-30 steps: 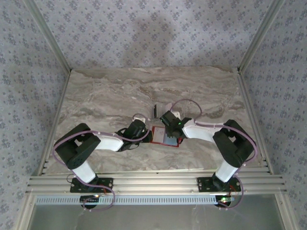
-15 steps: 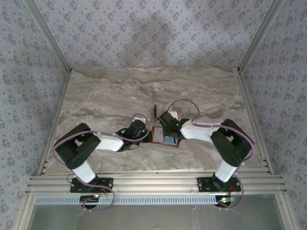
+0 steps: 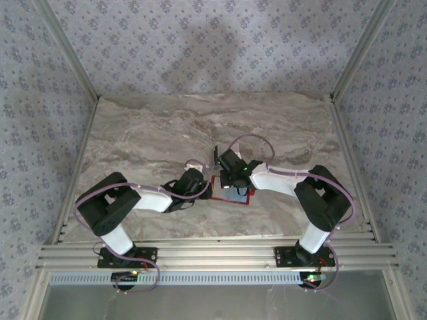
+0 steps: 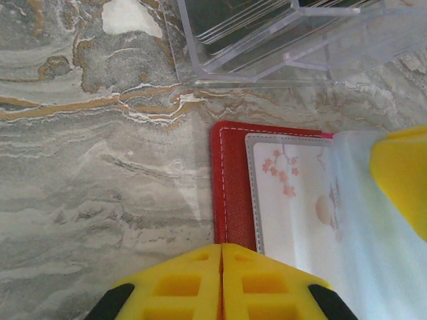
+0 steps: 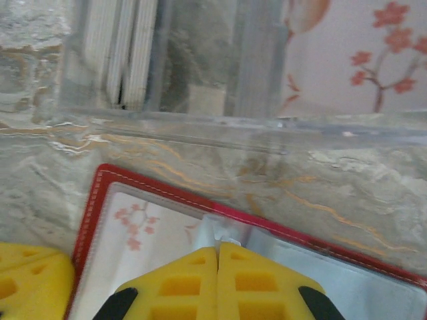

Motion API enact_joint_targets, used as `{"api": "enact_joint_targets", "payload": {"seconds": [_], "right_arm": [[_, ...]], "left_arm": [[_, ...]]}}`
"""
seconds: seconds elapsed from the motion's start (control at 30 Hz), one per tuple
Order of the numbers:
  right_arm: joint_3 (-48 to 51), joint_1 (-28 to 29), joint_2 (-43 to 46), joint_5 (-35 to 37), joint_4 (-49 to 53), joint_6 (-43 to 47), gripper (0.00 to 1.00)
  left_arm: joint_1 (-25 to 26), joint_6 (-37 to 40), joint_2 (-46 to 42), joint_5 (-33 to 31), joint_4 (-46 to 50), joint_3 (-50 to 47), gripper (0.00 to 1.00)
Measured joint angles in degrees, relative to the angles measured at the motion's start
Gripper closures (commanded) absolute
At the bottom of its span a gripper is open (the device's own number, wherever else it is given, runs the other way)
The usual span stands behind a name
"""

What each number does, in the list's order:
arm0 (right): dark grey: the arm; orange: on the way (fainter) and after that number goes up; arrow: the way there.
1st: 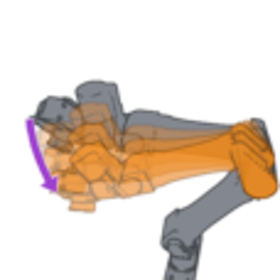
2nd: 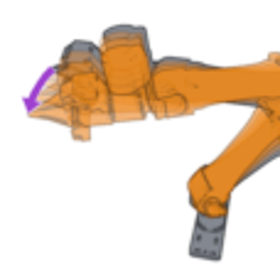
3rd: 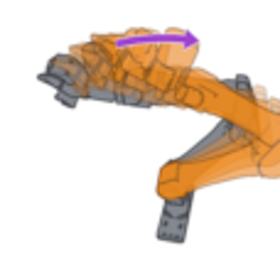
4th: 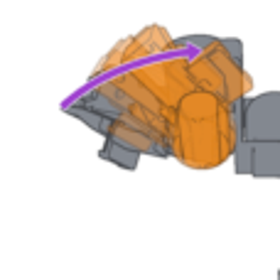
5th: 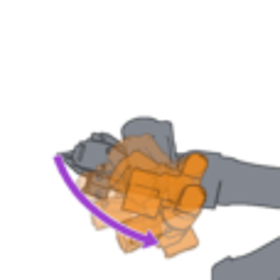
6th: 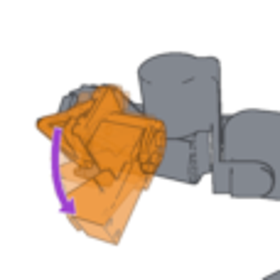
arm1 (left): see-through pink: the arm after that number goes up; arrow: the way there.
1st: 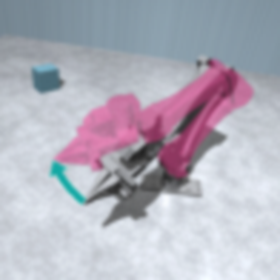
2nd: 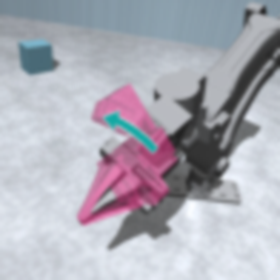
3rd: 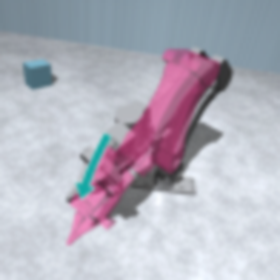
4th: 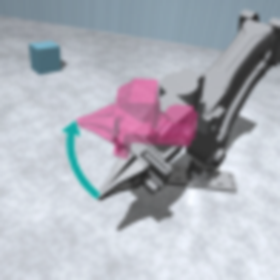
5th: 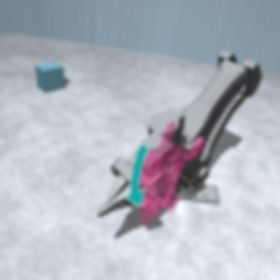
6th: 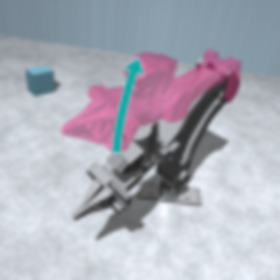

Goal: Put the credit cards into the card holder
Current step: Flip over the card slot in the card holder.

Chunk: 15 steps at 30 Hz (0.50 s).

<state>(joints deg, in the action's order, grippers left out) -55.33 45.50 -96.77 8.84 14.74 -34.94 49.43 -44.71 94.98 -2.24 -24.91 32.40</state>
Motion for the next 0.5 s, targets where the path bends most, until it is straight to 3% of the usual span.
{"api": "enact_joint_targets", "payload": {"seconds": [0.23, 0.5], "right_arm": [[-0.8, -0.2, -1.0, -5.6, -2.4, 0.0, 0.76], [-0.8, -0.2, -2.2, -11.7, -6.6, -0.2, 0.65]], "left_arm": [[0.5, -0.4, 0.0, -1.0, -0.1, 0.0, 0.91], [0.5, -0.5, -0.1, -1.1, -0.8, -0.5, 0.89]]}}
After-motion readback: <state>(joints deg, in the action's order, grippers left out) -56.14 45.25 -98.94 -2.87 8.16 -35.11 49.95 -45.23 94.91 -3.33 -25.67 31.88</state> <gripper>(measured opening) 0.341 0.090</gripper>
